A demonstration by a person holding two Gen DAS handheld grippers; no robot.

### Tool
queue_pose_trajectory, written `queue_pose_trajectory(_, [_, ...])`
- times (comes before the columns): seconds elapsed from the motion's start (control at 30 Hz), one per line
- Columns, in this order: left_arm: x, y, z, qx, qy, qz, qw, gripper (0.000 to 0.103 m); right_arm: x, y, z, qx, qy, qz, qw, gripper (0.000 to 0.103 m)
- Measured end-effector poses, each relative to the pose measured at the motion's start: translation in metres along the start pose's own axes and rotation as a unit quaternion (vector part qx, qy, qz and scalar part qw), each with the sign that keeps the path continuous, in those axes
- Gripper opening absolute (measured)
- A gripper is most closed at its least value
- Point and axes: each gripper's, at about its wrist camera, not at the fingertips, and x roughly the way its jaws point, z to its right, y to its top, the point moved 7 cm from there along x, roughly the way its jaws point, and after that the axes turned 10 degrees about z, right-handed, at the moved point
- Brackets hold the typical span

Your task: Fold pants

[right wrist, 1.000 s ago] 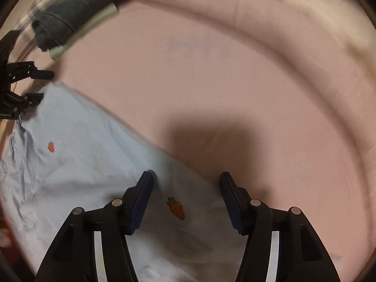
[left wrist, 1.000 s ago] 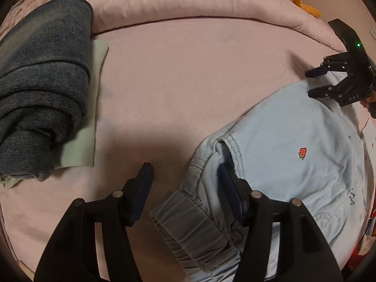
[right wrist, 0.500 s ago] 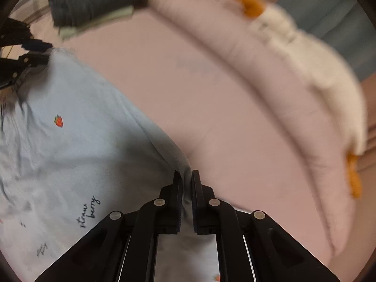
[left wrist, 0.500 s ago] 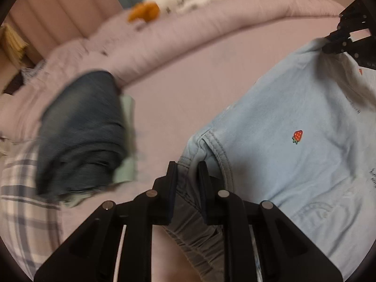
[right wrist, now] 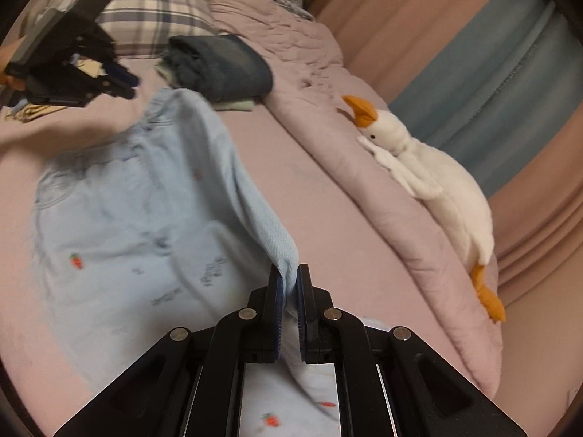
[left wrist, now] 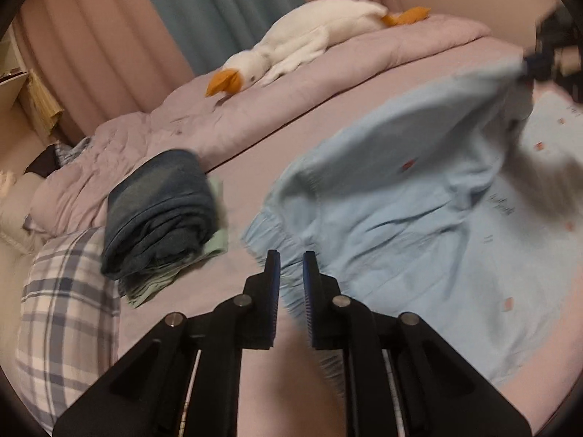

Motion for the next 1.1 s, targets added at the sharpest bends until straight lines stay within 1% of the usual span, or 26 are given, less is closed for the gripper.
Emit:
queue_pose_trajectory(0.03, [-0.005,0.006,0.005,0.001,-0.01,0.008,0.9999,0.031,-0.007,-0.002,-0.008,0.001,0.01,-0.004,1.0,0.006])
queue_pose_trajectory(0.07, [-0.008,0.012,0.007,0.009,-0.014,0.021,0.9996,0.041,-0.012,-0.007,-0.017,-0.005,0.017,-0.007,1.0,0.006])
queue_pose_trajectory(0.1, [-0.012,0.017,0.011,0.022,-0.008,0.036,0.9991,0.059,-0.016,-0.011,-0.026,-0.015,0.018,-0.008,1.0,0.006])
queue_pose_trajectory(0.13, [-0.013,0.021,0.011,0.035,0.003,0.047,0.9983,0.066,-0.018,-0.015,-0.034,-0.022,0.023,-0.01,0.999,0.006])
queue_pose_trajectory(0.2, [-0.009,0.026,0.012,0.036,0.001,0.051,0.9981,0.066,-0.021,-0.017,-0.042,-0.024,0.026,-0.009,0.999,0.006])
queue_pose_trajectory(0.3, [0.016,0.029,0.011,0.035,-0.012,0.031,0.9988,0.066,-0.026,-0.019,-0.041,-0.014,0.028,-0.005,0.999,0.006])
queue_pose_trajectory(0.37, [0.036,0.026,0.015,0.059,-0.018,0.009,0.998,0.066,-0.034,-0.021,-0.043,-0.011,0.025,-0.004,1.0,0.006])
queue_pose_trajectory(0.43, [0.05,0.026,0.015,0.074,-0.019,-0.004,0.9971,0.064,-0.039,-0.022,-0.039,-0.005,0.03,-0.003,1.0,0.006])
queue_pose_trajectory(0.5, [0.061,0.026,0.016,0.07,-0.034,-0.018,0.9968,0.052,-0.044,-0.023,-0.039,-0.003,0.033,-0.001,0.999,0.006])
queue_pose_trajectory(0.57, [0.066,0.023,0.017,0.061,-0.042,-0.04,0.9965,0.026,-0.043,-0.025,-0.039,0.0,0.033,-0.005,0.999,0.006])
queue_pose_trajectory(0.6, [0.064,0.021,0.017,0.056,-0.045,-0.041,0.9966,0.022,-0.042,-0.026,-0.04,-0.001,0.032,-0.006,0.999,0.006])
queue_pose_trajectory(0.63, [0.059,0.021,0.017,0.055,-0.039,-0.038,0.997,0.02,-0.038,-0.026,-0.04,-0.002,0.029,-0.009,1.0,0.006])
queue_pose_trajectory(0.7, [0.041,0.018,0.015,0.046,-0.029,-0.023,0.9983,0.018,-0.034,-0.026,-0.042,-0.005,0.021,-0.011,1.0,0.006])
queue_pose_trajectory(0.77, [0.02,0.011,0.012,0.033,-0.022,-0.006,0.9992,0.019,-0.035,-0.026,-0.046,-0.007,0.019,-0.01,1.0,0.006])
queue_pose_trajectory(0.83, [-0.004,-0.001,0.018,0.051,-0.013,0.015,0.9985,0.019,-0.042,-0.03,-0.053,-0.006,0.018,-0.008,1.0,0.006])
queue_pose_trajectory(0.87, [-0.017,-0.012,0.027,0.073,-0.008,0.022,0.9971,0.018,-0.048,-0.034,-0.061,-0.008,0.021,-0.007,1.0,0.006])
queue_pose_trajectory(0.93, [-0.029,-0.034,0.042,0.089,-0.013,0.015,0.9959,0.018,-0.058,-0.044,-0.081,-0.022,0.032,-0.009,0.999,0.006])
queue_pose_trajectory(0.97, [-0.034,-0.048,0.048,0.086,-0.02,0.011,0.996,0.018,-0.061,-0.051,-0.091,-0.025,0.043,-0.015,0.999,0.006])
queue_pose_trajectory(1.0, [-0.036,-0.058,0.053,0.083,-0.026,0.004,0.9962,0.018,-0.061,-0.057,-0.1,-0.027,0.05,-0.022,0.998,0.006])
queue_pose_trajectory(1.1, [-0.036,-0.089,0.071,0.097,-0.027,-0.016,0.9948,0.018,-0.056,-0.082,-0.13,-0.042,0.066,-0.047,0.996,0.006])
